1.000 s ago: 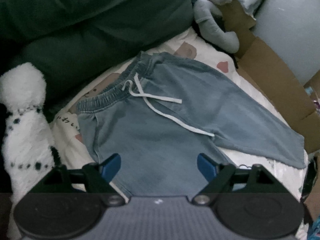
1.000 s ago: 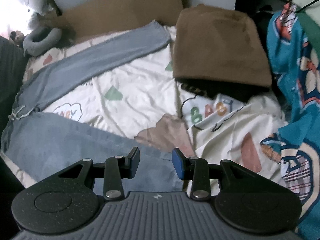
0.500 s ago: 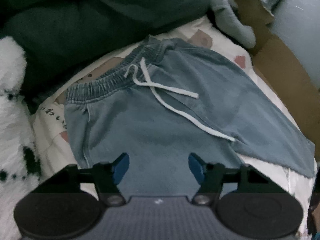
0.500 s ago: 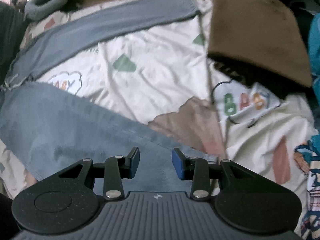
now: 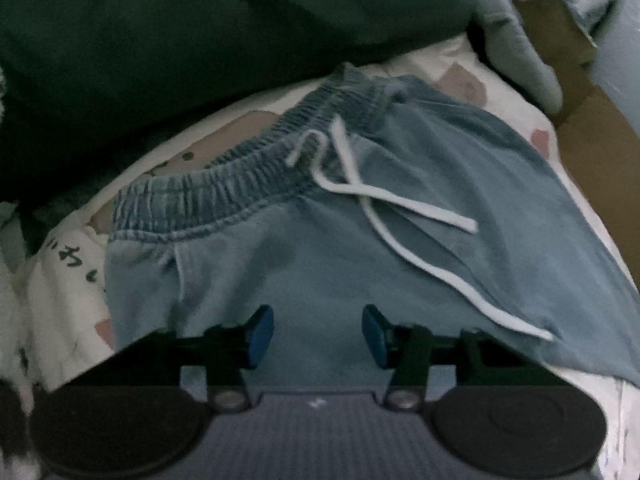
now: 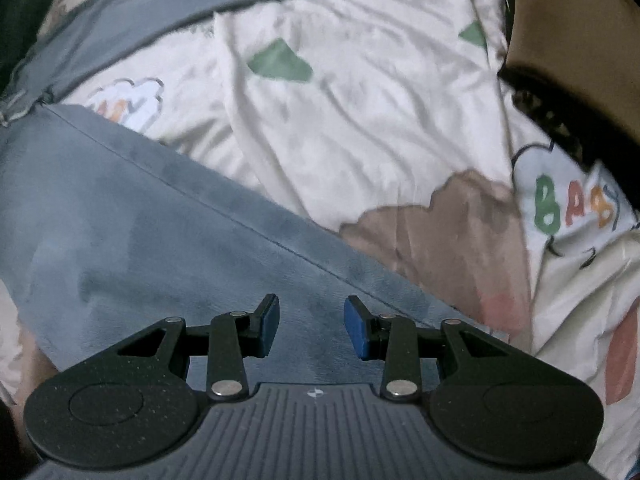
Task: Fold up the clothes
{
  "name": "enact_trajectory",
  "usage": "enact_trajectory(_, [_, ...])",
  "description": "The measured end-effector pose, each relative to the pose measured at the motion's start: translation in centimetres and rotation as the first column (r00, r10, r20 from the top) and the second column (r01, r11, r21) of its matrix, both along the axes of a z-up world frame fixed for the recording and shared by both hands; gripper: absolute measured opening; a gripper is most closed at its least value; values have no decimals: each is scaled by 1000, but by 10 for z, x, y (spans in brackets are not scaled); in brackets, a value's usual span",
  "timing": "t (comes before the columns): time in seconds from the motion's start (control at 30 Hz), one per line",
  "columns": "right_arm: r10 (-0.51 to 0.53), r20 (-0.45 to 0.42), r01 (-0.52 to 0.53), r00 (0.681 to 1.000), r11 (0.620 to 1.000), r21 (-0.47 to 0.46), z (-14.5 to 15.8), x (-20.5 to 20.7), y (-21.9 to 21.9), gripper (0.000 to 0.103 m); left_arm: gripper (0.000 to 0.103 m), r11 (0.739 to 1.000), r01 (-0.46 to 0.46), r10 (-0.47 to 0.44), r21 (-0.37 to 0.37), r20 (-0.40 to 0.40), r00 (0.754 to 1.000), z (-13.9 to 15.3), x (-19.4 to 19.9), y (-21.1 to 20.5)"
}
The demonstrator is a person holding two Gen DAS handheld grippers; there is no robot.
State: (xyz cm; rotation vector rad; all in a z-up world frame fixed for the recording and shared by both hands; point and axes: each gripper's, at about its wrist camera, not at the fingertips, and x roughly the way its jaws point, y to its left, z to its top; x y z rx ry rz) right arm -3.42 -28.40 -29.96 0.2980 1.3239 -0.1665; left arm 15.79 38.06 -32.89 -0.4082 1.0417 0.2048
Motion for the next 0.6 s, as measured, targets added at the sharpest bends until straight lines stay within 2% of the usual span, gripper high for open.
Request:
enact_trajectory(0.2, [-22, -43, 22, 999, 1000, -4, -18, -6, -3, 42, 51, 1000, -13, 14, 12, -62, 998, -22, 7, 16])
enact_trajectory(0.27, [-22, -48, 22, 999, 1000, -4, -20, -7, -3, 42, 46, 999, -21, 24, 43, -63, 998, -24, 8, 19])
enact_trajectory(0.37, [-20, -57, 19, 998, 1000, -5, -23, -8, -4, 42, 36, 990, -52, 62, 128, -75, 995, -25, 13, 24])
enact_trajectory(0.47, [-22, -59, 21, 998, 1000, -2, -24, -11, -5, 42, 26, 981, -79, 97, 176, -95, 991, -26, 20, 30])
enact_trajectory(0.5, [-22, -60, 22, 998, 1000, -1, -25, -12, -6, 42, 9, 974, -91, 116, 206, -113, 987, -25, 22, 32])
enact_trajectory(0.53, [-23, -60, 23, 998, 1000, 0, -25, -13, -6, 42, 3, 966, -103, 136, 235, -131, 982, -24, 25, 34])
enact_trajectory(0.57, [-24, -60, 24, 998, 1000, 2, -25, -14, -7, 42, 3, 960, -122, 161, 252, -142, 977, -22, 26, 36])
enact_trajectory(0.6, [-25, -61, 25, 998, 1000, 3, -26, -15, -7, 42, 3, 960, -150, 187, 237, -144, 972, -19, 26, 39])
